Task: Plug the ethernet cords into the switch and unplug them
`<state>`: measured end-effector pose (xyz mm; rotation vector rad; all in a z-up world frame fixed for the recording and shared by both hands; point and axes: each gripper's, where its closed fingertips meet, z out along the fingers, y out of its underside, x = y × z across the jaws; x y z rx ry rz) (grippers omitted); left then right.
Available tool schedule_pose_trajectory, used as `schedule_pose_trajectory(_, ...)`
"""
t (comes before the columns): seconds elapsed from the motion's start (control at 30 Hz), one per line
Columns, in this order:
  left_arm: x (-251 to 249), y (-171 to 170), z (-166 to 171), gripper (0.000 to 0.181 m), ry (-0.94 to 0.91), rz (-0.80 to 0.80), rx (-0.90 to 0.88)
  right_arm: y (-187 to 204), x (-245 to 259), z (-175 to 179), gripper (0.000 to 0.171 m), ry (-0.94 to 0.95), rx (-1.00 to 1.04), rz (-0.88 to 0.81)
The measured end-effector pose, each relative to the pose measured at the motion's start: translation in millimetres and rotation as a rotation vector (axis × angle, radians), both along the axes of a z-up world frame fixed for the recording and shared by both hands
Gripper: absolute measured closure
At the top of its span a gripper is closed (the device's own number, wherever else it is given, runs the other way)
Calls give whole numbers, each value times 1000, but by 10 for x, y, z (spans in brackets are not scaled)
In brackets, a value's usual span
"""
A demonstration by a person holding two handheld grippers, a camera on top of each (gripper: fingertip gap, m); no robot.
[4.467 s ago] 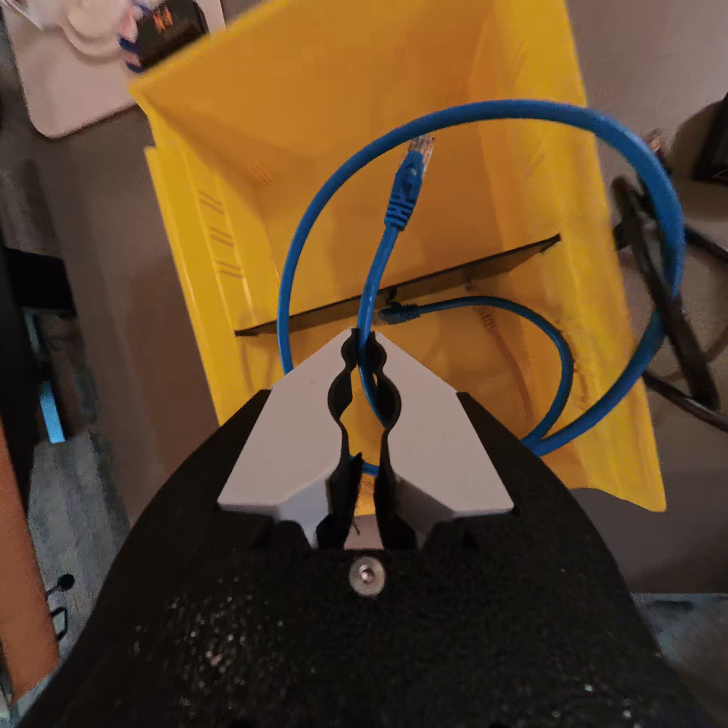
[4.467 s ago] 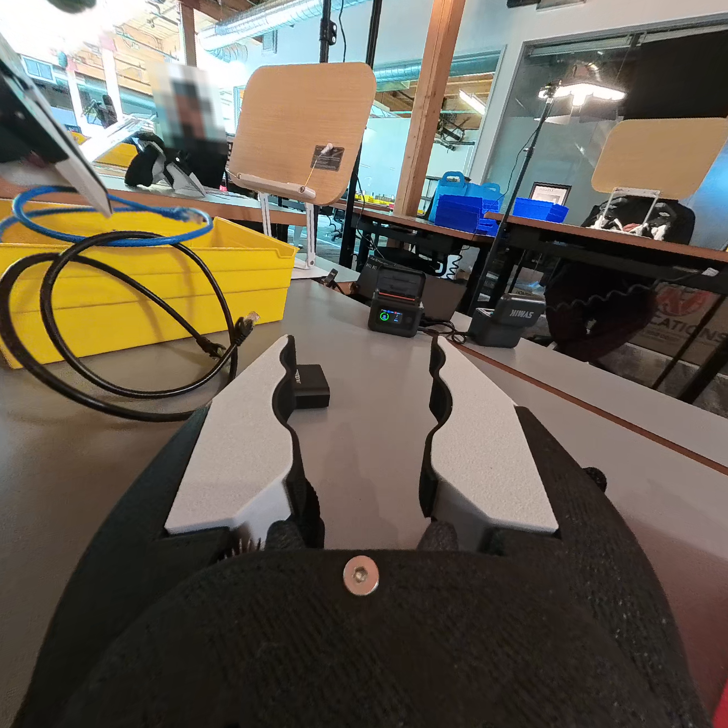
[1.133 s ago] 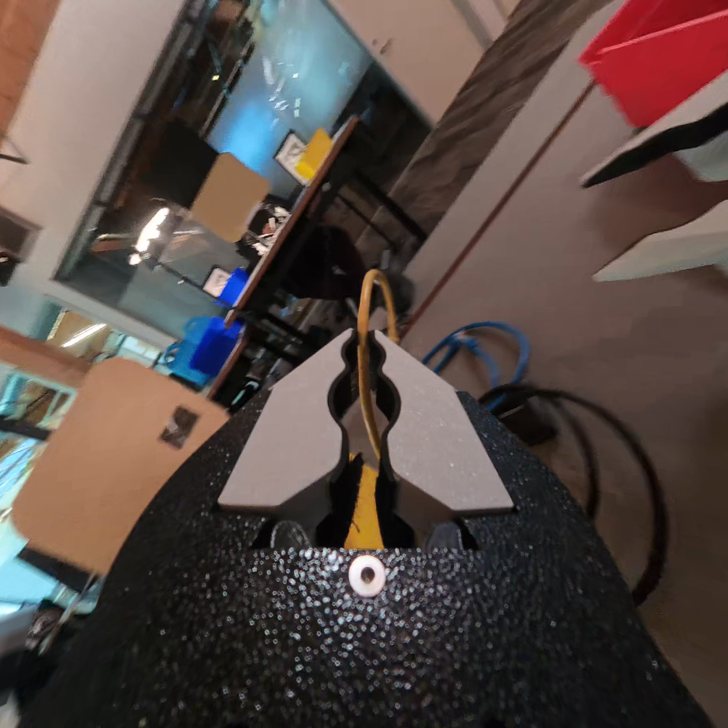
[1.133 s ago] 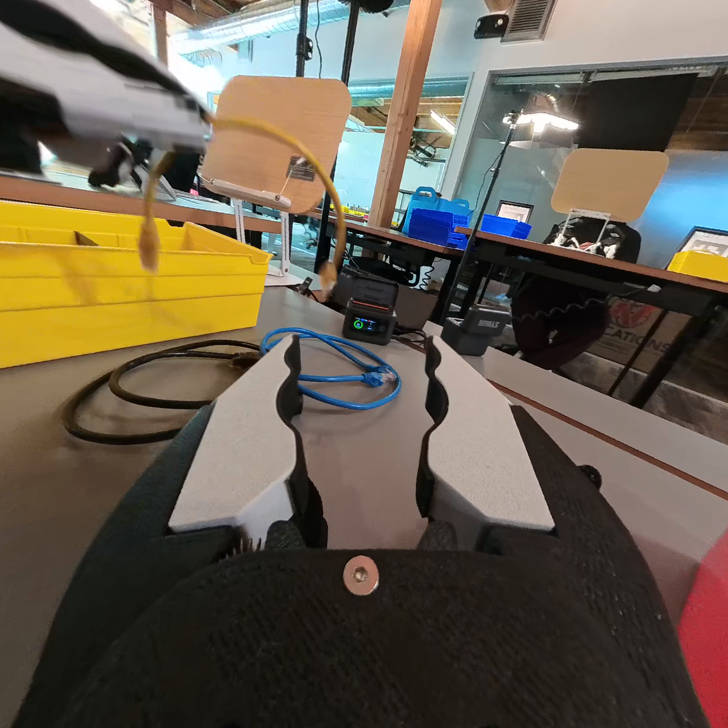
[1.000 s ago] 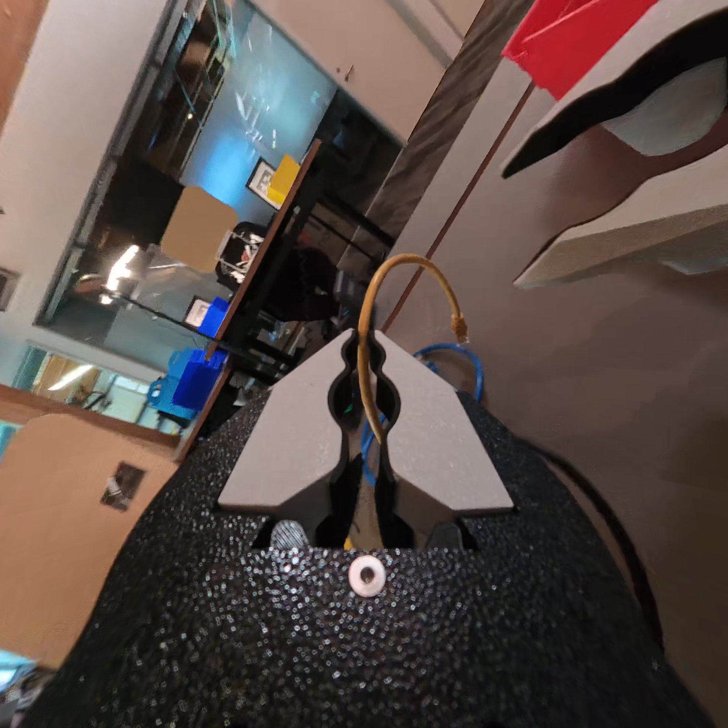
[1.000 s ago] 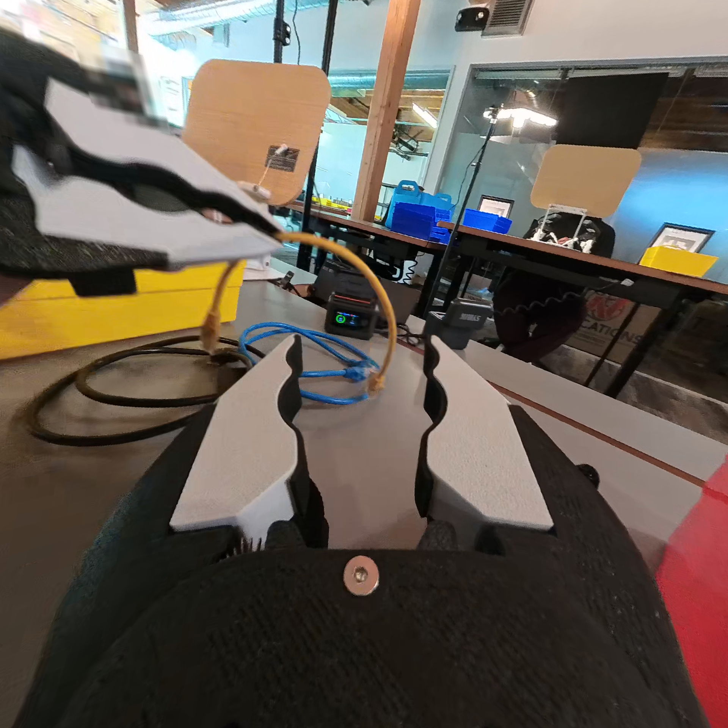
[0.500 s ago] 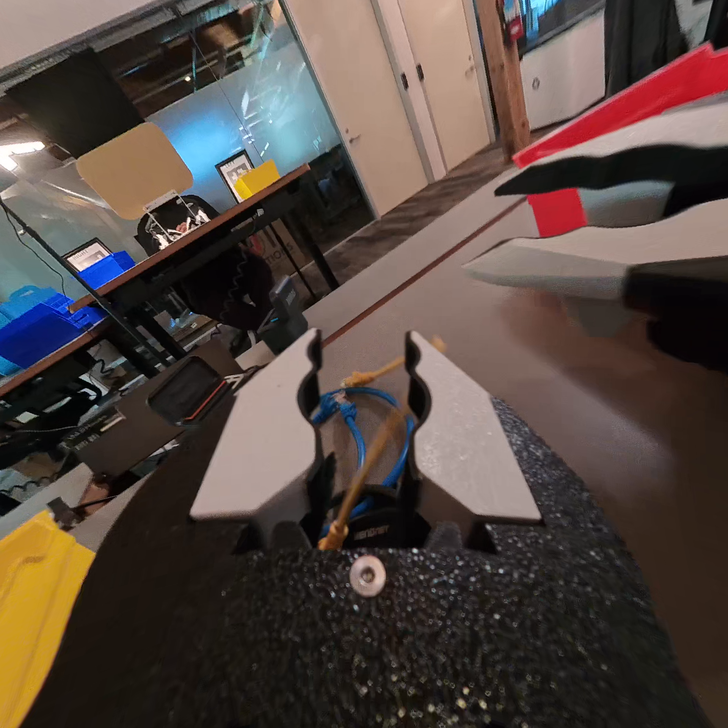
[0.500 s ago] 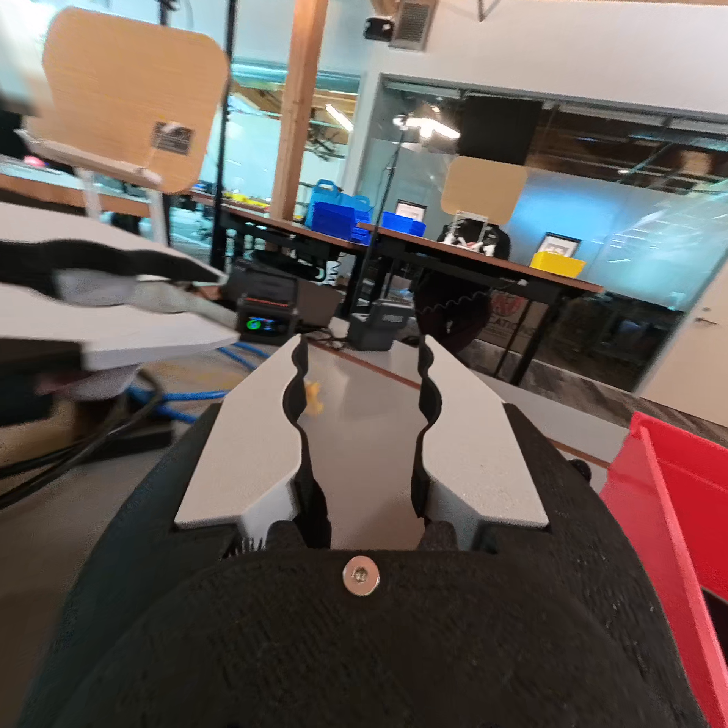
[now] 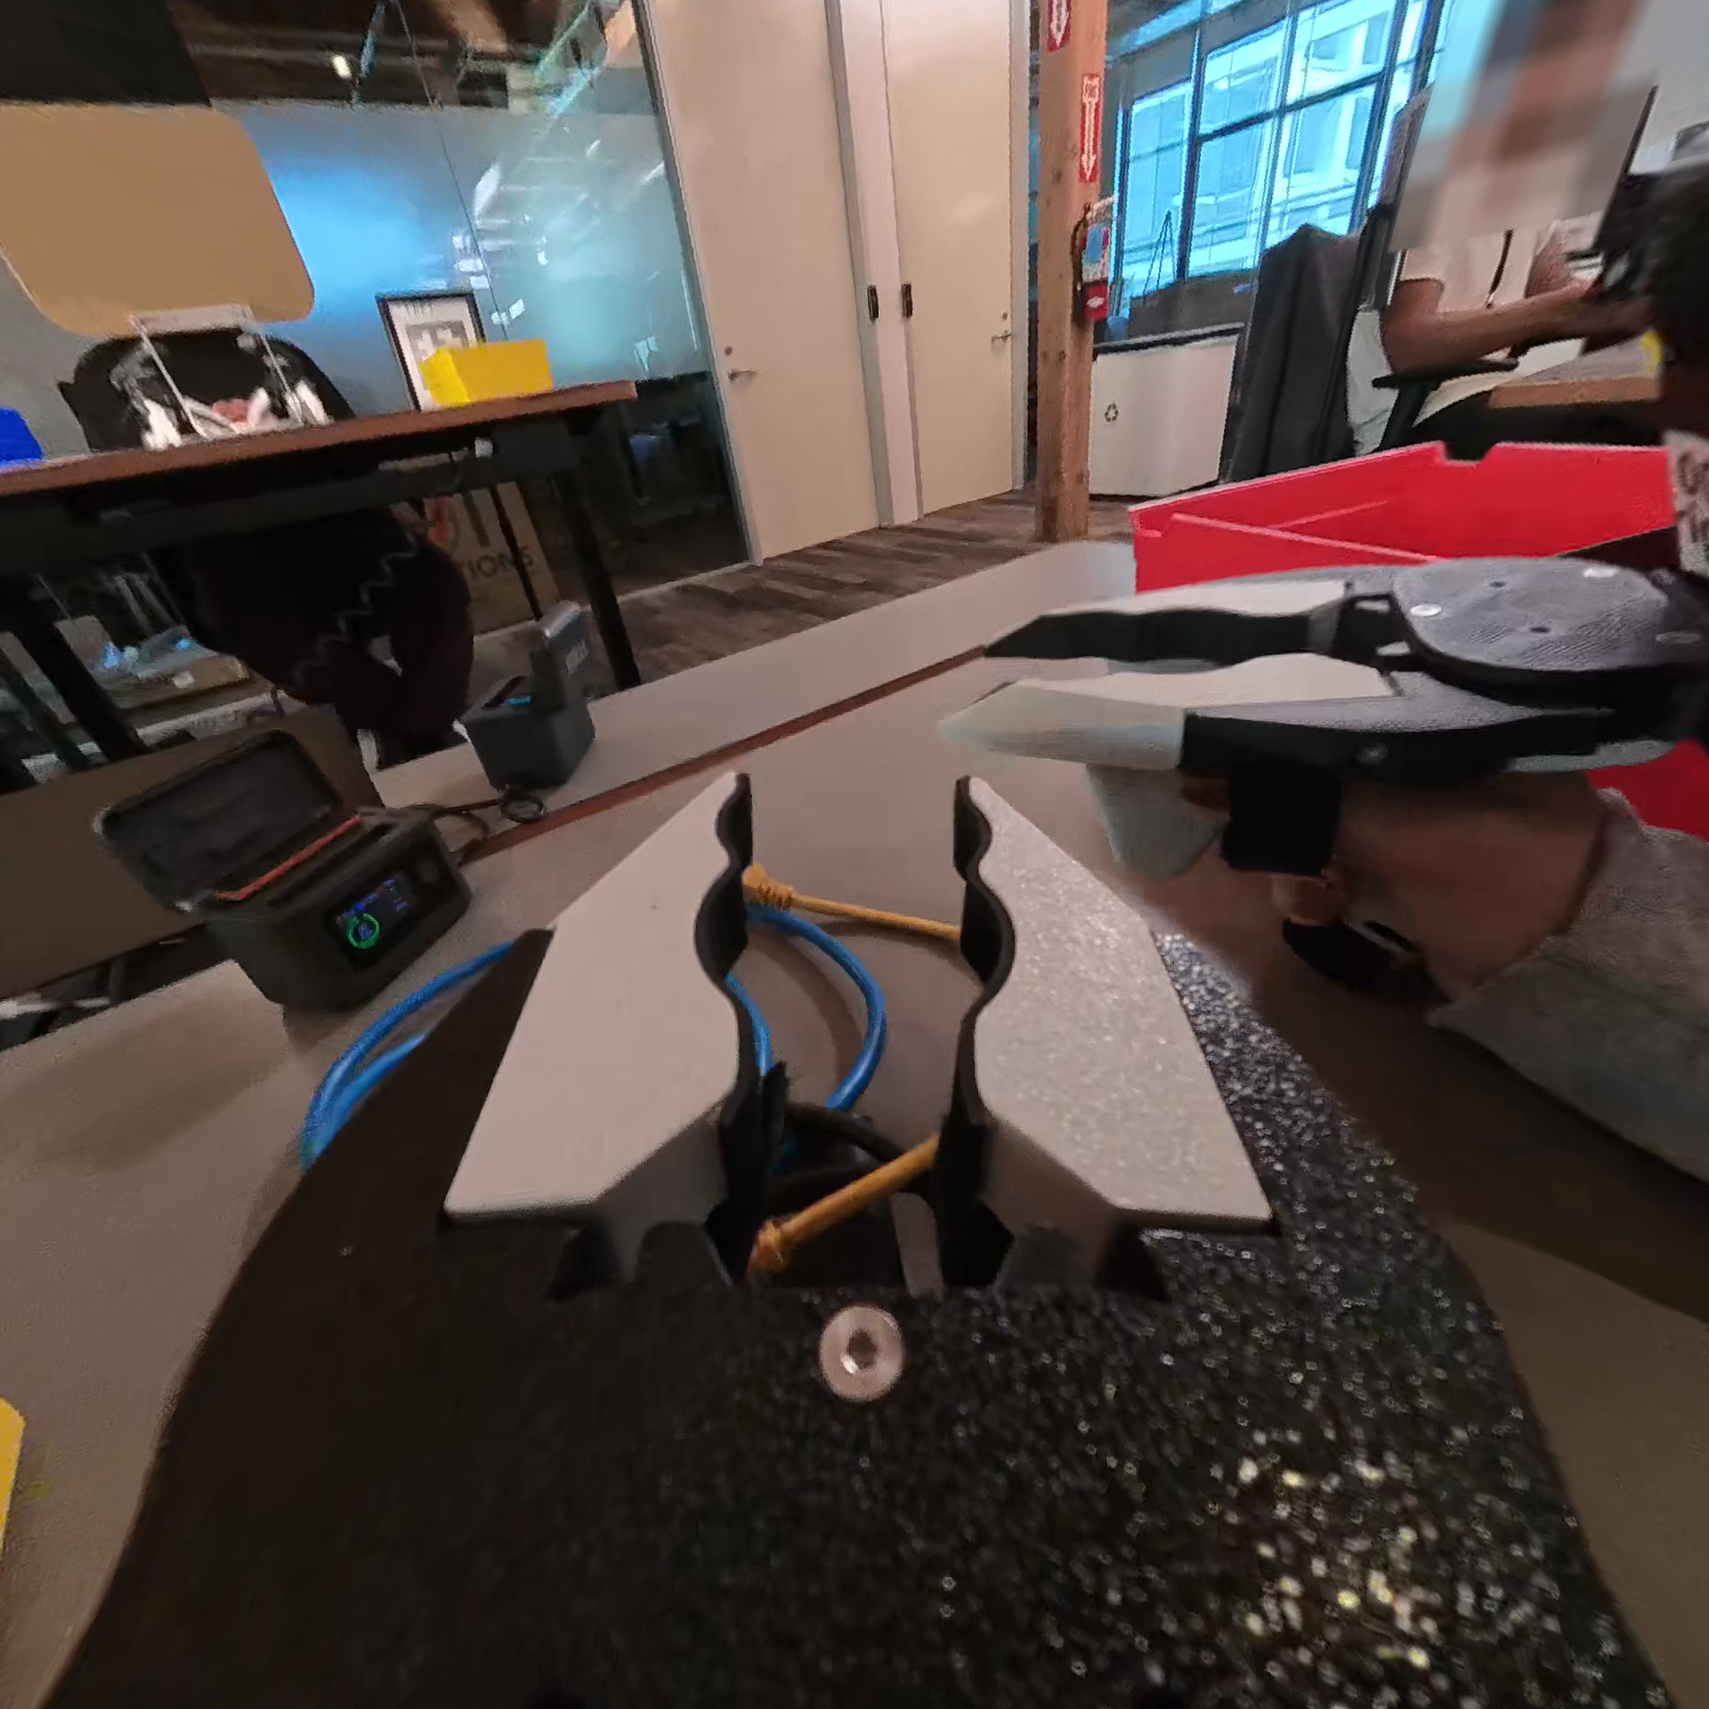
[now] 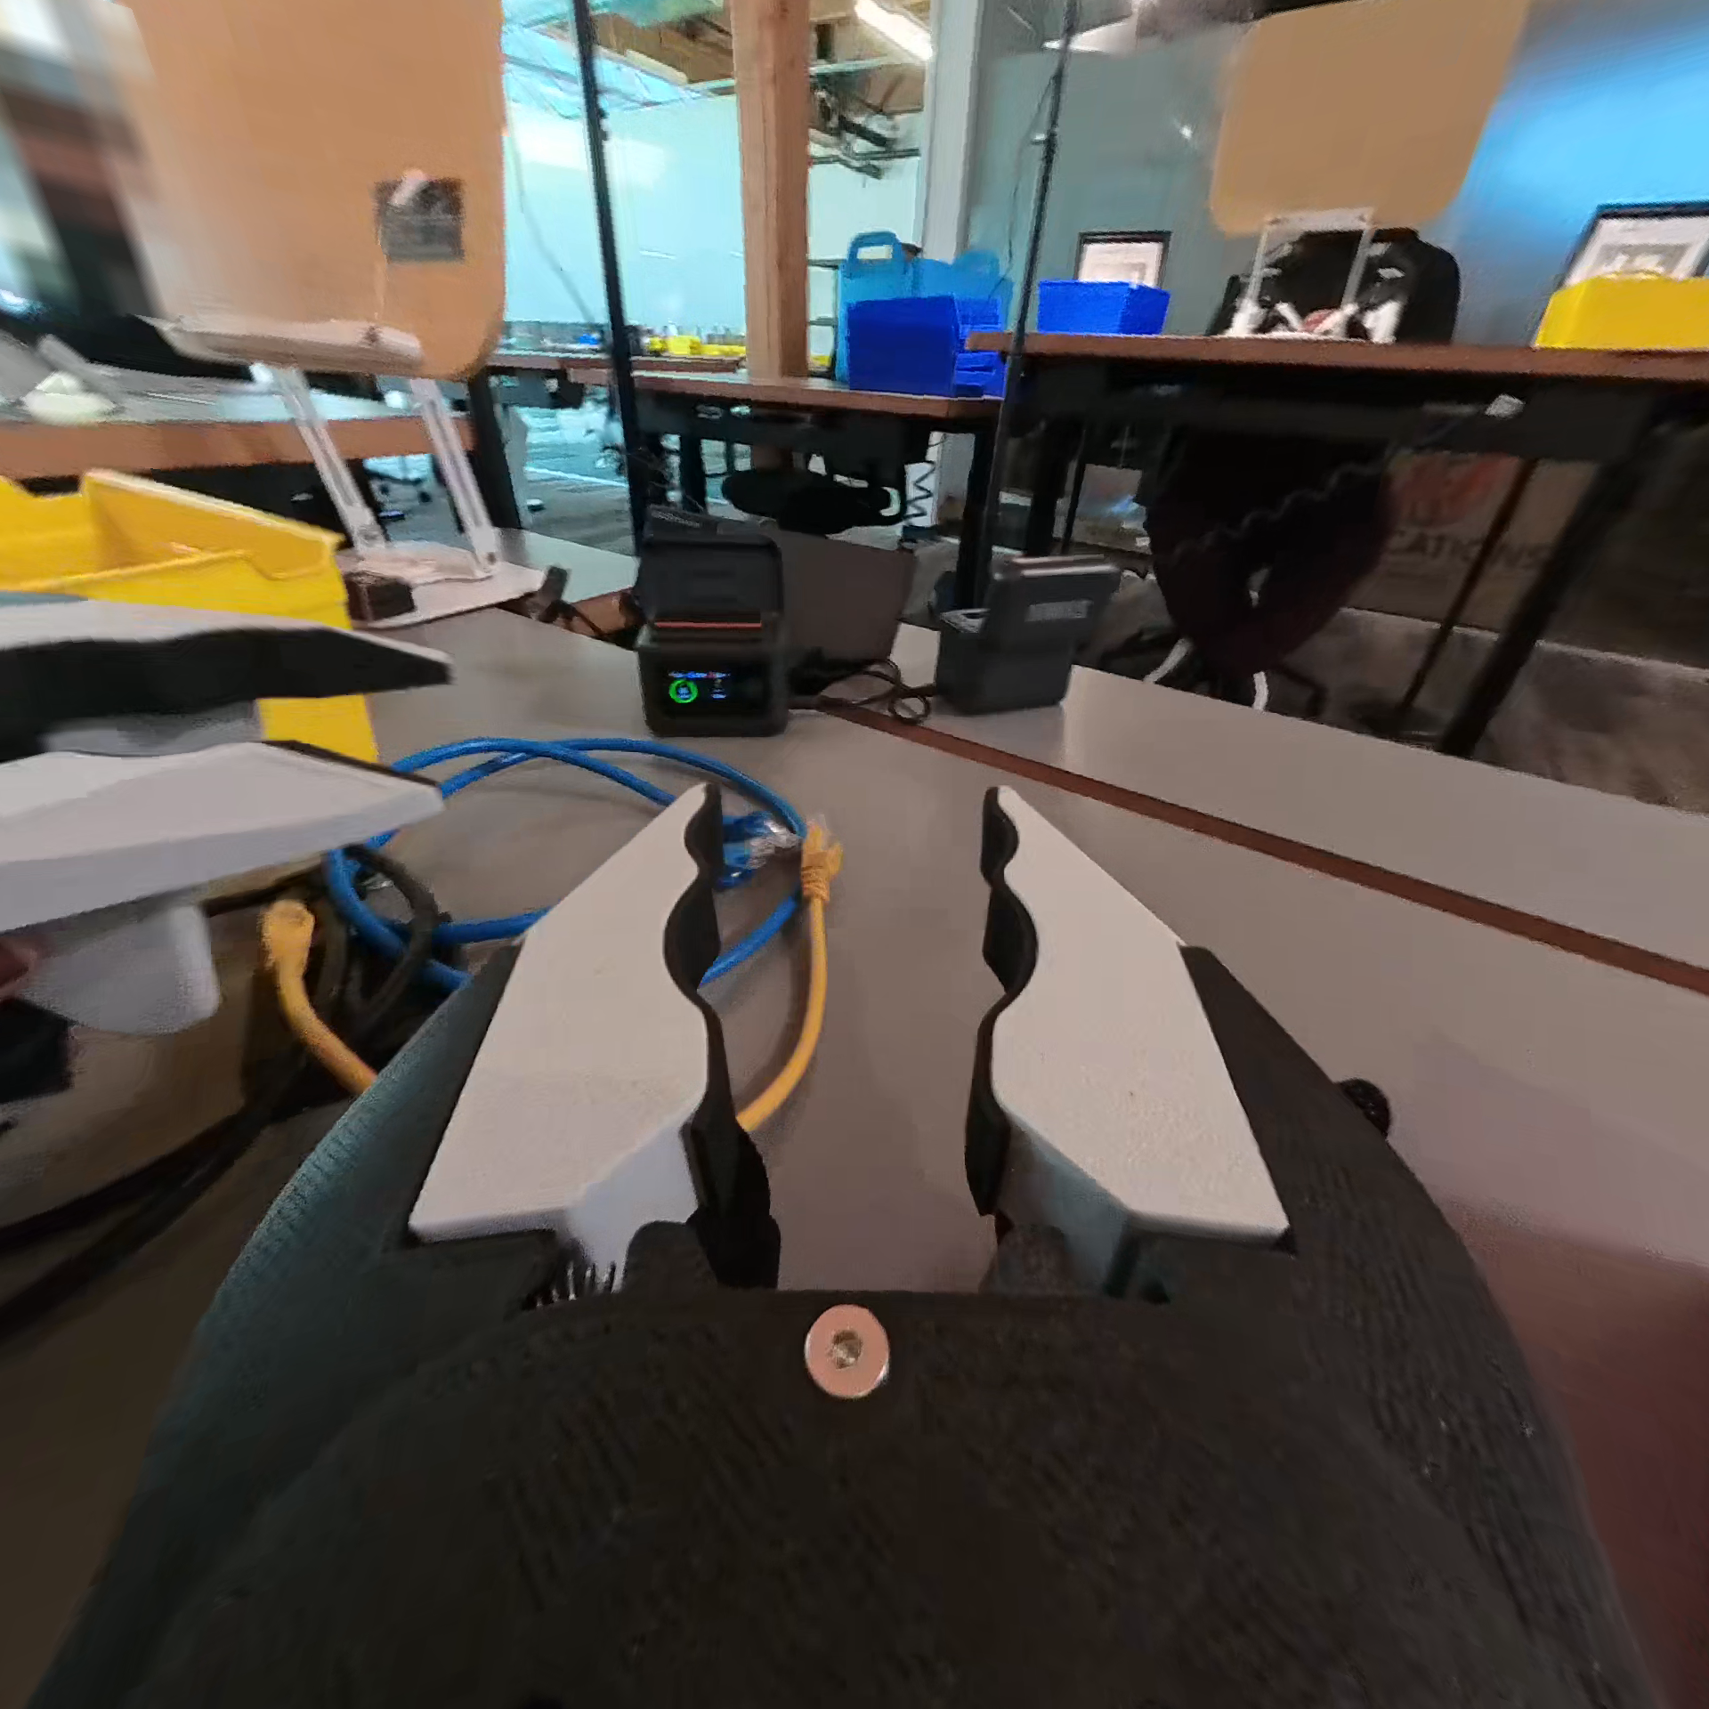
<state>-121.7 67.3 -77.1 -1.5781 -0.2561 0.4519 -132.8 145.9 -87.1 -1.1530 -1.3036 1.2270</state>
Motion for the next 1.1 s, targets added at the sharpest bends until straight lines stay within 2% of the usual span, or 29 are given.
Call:
schedule_pose_trajectory(0.17,-24,24,-124,138,-98,-23,-20,-106,32,62,118,36,88,23)
schedule_pose_trajectory(0.3,-24,36,-161,138,-111,-29,-30,-107,14,3,117,3,77,38)
schedule_pose_trajectory(0.57,44,67,-158,140,-25,-29,-75,27,70,105,118,46,10,-8)
schedule_pose_trajectory(0.77,116,98,-115,145,48,-49,-78,47,111,169,120,91,52,-33)
schedule_pose_trajectory(1.1,97,90,-129,146,29,-43,-76,5,171,193,121,111,84,-26)
